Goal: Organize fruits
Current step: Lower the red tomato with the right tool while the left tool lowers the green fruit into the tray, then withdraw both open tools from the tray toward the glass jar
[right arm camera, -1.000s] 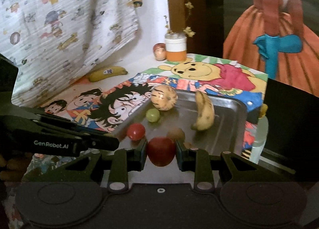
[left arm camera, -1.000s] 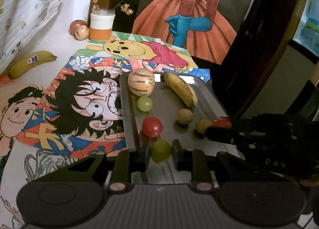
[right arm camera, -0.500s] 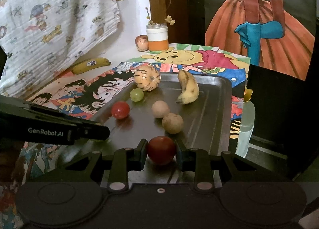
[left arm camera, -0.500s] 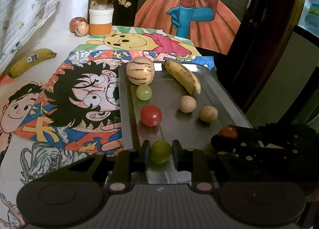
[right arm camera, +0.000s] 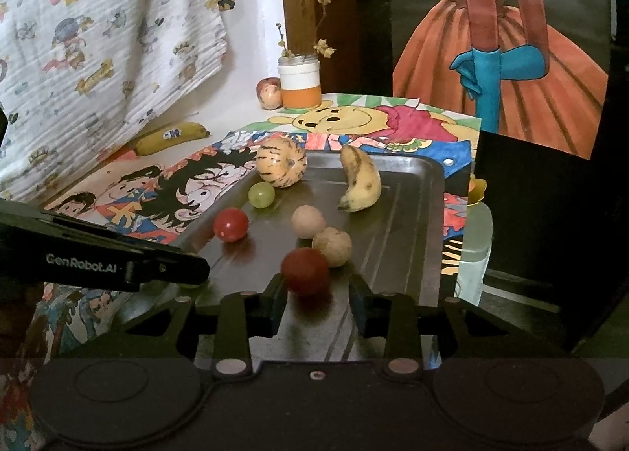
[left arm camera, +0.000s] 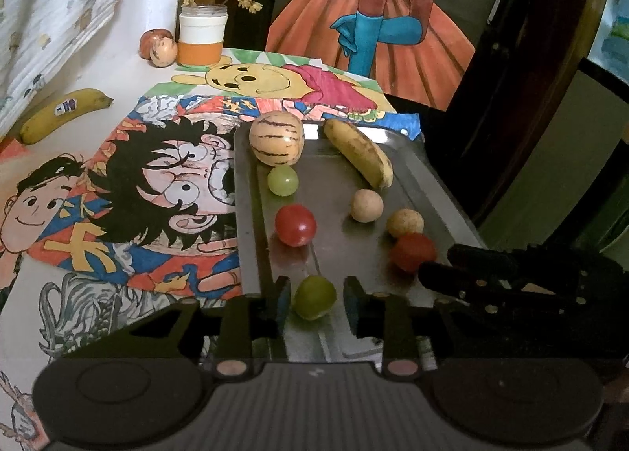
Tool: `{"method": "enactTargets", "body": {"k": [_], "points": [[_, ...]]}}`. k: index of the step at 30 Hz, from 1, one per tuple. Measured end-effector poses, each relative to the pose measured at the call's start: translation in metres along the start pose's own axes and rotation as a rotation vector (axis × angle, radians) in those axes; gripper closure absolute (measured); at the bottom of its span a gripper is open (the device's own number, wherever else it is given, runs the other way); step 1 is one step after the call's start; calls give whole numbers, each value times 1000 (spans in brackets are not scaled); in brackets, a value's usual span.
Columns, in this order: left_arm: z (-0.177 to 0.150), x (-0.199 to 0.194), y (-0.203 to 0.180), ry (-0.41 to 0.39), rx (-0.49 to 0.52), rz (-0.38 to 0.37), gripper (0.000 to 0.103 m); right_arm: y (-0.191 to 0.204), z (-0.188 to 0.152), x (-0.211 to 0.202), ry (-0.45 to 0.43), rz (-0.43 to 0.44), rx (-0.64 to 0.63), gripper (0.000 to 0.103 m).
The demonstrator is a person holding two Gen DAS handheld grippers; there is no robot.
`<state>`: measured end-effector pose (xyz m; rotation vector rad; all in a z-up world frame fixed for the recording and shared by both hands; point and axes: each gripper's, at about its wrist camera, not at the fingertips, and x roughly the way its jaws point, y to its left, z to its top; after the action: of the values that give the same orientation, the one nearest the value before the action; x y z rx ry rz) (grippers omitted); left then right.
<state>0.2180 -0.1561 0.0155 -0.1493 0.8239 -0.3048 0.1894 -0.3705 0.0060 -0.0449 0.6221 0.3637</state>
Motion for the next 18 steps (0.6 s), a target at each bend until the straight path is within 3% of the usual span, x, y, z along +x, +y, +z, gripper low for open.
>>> {"method": "enactTargets", "body": {"k": [3,5,11,14,18], "points": [[1,-8,1,-14,-9,-3,59,1,0,-9,-14,-12,6,58],[1,-16,2,-32,-16,-8,42,1,0,-16,-24,-20,12,51],[-5,-44,3,-81,12,9,13,7,-1,-40,-36,-32,37,29],[-12,-60,6,-92,42,15,4,14,-4,-53,-19,-34,44,19],[-26,-80,11,-94,85,30,0,30,-10,-70,7,-19,40,5]]}}
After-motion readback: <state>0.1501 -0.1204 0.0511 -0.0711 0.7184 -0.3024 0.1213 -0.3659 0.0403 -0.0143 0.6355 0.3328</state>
